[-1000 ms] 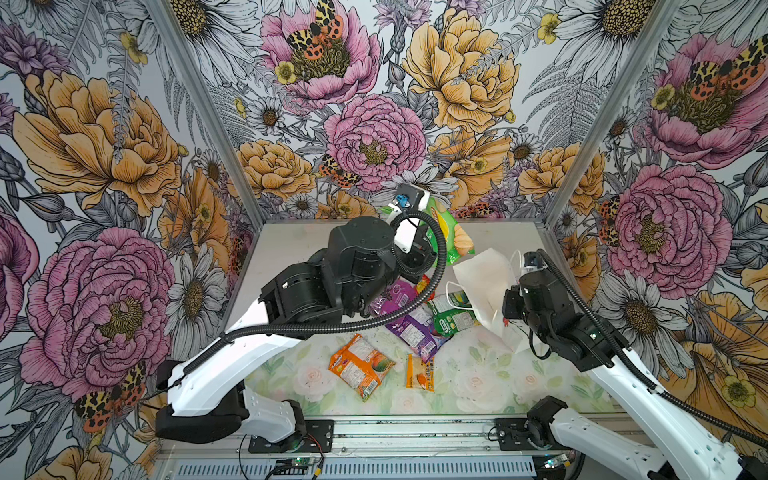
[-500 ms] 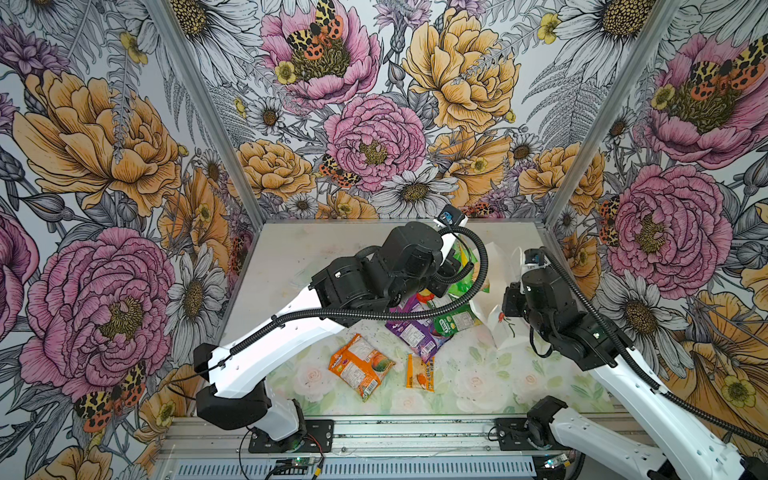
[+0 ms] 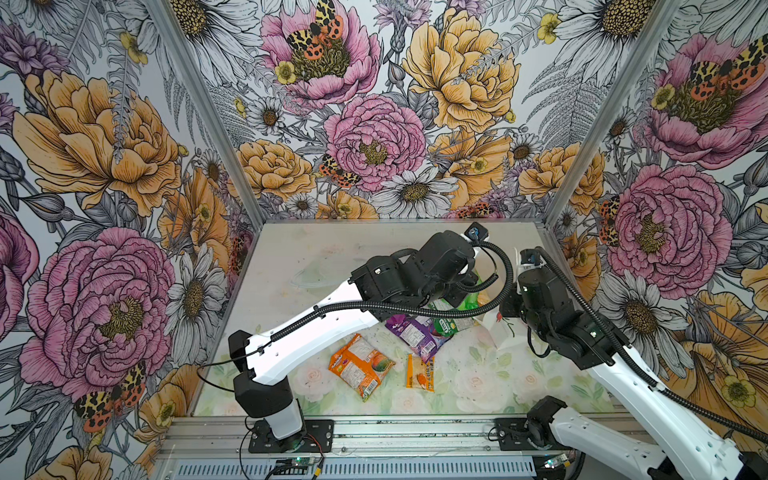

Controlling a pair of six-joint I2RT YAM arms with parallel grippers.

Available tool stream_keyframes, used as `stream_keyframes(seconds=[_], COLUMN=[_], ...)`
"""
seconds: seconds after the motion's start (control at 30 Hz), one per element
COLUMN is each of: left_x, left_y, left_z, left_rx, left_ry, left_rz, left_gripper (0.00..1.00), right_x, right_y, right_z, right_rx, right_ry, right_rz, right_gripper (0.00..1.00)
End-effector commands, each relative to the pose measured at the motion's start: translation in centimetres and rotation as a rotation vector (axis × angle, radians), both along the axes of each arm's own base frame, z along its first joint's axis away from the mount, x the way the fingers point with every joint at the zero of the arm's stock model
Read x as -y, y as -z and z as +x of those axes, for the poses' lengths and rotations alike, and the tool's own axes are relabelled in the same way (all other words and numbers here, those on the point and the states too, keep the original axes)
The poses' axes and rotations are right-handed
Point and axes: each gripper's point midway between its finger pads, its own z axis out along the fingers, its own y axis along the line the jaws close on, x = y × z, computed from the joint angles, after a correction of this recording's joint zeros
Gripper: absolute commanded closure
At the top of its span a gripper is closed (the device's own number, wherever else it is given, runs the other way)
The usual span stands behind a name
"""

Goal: Place the snacks into the paper bag
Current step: Place the snack in the paper bag.

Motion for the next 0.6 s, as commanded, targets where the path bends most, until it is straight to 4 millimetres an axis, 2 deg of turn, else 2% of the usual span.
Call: stream_keyframes(seconds=[0.0, 0.13, 0.27, 0.57], left_x=[0.1, 1.5, 1.7, 1.6], left_y=[-1.8, -0.8, 0.4, 3.9], left_z=[0.4, -0.6, -0.6, 2.5], left_rx=[-0.013, -0.085, -0.123, -0.260], left_ry=[-0.014, 0.029, 0.010, -0.120], left_rz=[-0.074, -0.087, -0.085, -0.109], left_gripper=[1.00, 1.00, 1.00, 1.00], right_x=[-0.5, -0.5, -0.4, -1.4], right_y=[-1.5, -1.9, -2.4, -2.6], right_z=[0.0, -0.3, -0.4, -0.2], right_rx=[0.031, 0.046, 0.060, 0.058], right_ry=[-0.019, -0.023, -0.016, -0.038], right_rz=[0.022, 0.033, 0.046, 0.064], right_gripper=[1.00, 1.00, 1.00, 1.00])
